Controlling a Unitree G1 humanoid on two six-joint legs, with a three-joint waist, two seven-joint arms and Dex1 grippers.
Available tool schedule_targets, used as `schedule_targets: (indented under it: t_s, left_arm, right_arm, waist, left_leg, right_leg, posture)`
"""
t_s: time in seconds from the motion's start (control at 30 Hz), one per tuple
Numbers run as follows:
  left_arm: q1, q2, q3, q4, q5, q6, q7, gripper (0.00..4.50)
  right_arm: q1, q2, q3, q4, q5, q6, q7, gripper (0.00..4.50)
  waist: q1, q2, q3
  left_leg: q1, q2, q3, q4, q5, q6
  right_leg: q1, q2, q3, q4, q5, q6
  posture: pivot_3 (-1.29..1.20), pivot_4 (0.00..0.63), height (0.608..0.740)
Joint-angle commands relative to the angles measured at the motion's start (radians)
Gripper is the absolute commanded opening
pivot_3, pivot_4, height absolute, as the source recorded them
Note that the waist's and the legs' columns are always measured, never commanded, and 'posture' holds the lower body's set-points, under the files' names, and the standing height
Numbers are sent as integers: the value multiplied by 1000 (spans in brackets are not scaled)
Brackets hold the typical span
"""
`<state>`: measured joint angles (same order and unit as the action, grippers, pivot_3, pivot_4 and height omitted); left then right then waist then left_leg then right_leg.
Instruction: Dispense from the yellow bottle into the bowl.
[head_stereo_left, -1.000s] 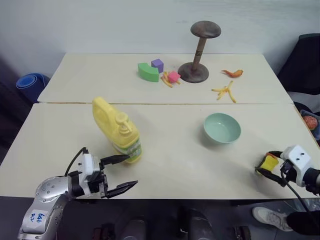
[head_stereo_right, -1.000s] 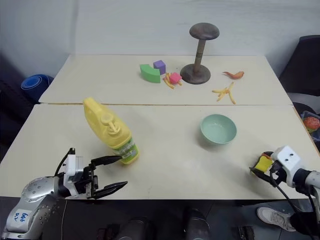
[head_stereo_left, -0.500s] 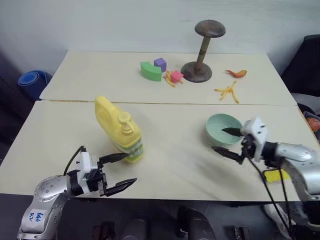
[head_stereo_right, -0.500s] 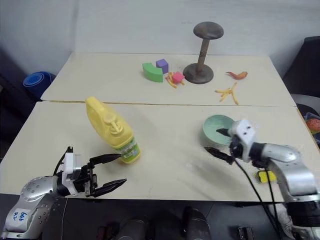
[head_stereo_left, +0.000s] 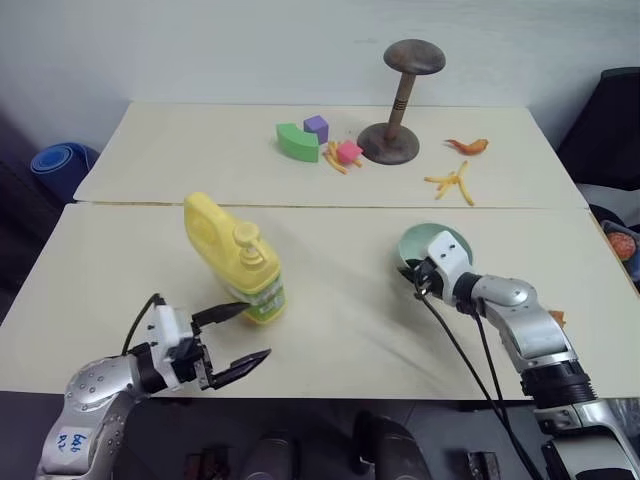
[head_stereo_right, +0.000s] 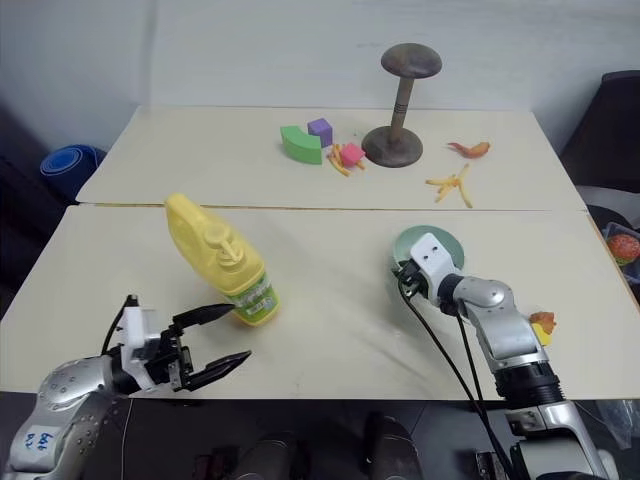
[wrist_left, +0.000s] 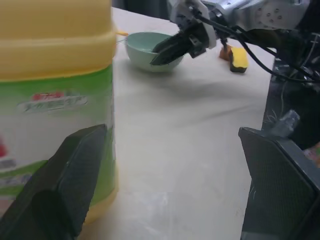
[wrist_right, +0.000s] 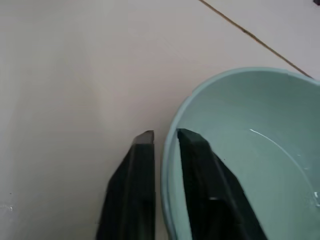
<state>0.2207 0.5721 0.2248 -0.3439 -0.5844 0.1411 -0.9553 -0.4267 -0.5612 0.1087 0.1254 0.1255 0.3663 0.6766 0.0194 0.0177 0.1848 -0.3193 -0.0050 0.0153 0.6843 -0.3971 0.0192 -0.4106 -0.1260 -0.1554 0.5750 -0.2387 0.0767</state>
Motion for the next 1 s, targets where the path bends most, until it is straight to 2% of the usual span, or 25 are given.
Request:
schedule_targets:
  t_s: [0.03, 0.1, 0.13, 0.17, 0.23, 0.3, 0.37, 0.47, 0.57, 0.77, 1.0]
  left_arm:
    - [44, 27, 93, -111, -138, 82, 22, 4500]
    - [60, 37, 125, -143, -178, 116, 36, 4500]
    - [66, 49, 157, -167, -228, 149, 52, 4094]
    - [70, 57, 181, -184, -263, 172, 64, 3889]
    - [38, 105, 299, -210, -461, 257, 129, 3263]
    - [-29, 162, 395, -195, -644, 316, 191, 2607]
    - [-111, 217, 434, -163, -726, 353, 221, 1921]
    - [-222, 275, 412, -131, -729, 384, 227, 951]
    - [-365, 299, 301, -104, -657, 394, 211, 22]
    - [-534, 241, 108, -40, -475, 358, 163, 22]
    - [-621, 178, 7, 46, -315, 318, 124, 22]
  right_arm:
    - [-28, -15, -9, -53, 16, -29, 58, 35]
    - [-31, -21, -14, -73, 25, -24, 85, 35]
    - [-35, -28, -17, -97, 38, -24, 114, 0]
    - [-38, -32, -19, -113, 46, -25, 135, 0]
    - [-58, -74, -4, -205, 95, -46, 263, 0]
    - [-80, -131, 26, -293, 128, -61, 397, 0]
    - [-98, -189, 58, -368, 160, -63, 520, 0]
    - [-139, -241, 97, -426, 175, -26, 609, 0]
    - [-220, -276, 142, -480, 175, 10, 686, 0]
    - [-352, -266, 208, -547, 171, 86, 738, 0]
    - [-482, -203, 282, -513, 142, 96, 762, 0]
  waist:
    - [0, 0, 0]
    - [-1, 0, 0]
    - [-1, 1, 0]
    - [-1, 0, 0]
    - [-1, 0, 2]
    - [2, 1, 3]
    - [3, 1, 2]
    - [4, 0, 2]
    - [4, -1, 2]
    - [-3, -2, 2]
    - [-11, -3, 2]
  left_leg:
    - [0, 0, 0, 0, 0, 0]
    - [0, 0, 0, 0, 0, 0]
    - [0, 0, -1, 0, 0, 0]
    - [0, 0, -1, 0, 0, 0]
    - [0, 0, -1, 0, 0, 0]
    - [-1, 0, -2, 0, 0, 0]
    - [0, 0, -5, 0, 1, -1]
    - [0, 0, -6, 0, 0, -1]
    - [0, -1, -5, 1, 1, -1]
    - [0, 1, -4, 1, 1, -3]
    - [0, 1, -3, 1, 2, -5]
  right_leg:
    - [0, 0, 0, 0, 0, 0]
    - [0, 0, 0, 0, 0, 0]
    - [0, 0, 0, 0, 0, 0]
    - [0, 0, 0, 0, 0, 0]
    - [0, 0, 0, 0, 0, 0]
    - [0, 0, 0, 0, 0, 0]
    - [1, 0, -1, -1, 0, 0]
    - [3, 1, -2, -1, 0, 0]
    - [3, 8, -1, -2, 1, 1]
    - [1, 11, 1, -2, 1, 1]
    - [1, 12, 2, -1, 1, 0]
  posture:
    - [0, 150, 740]
    - [0, 150, 740]
    - [0, 150, 740]
    - [0, 150, 740]
    - [0, 150, 740]
    - [0, 150, 740]
    - [0, 150, 740]
    - [0, 150, 740]
    - [0, 150, 740]
    - [0, 150, 740]
    - [0, 150, 740]
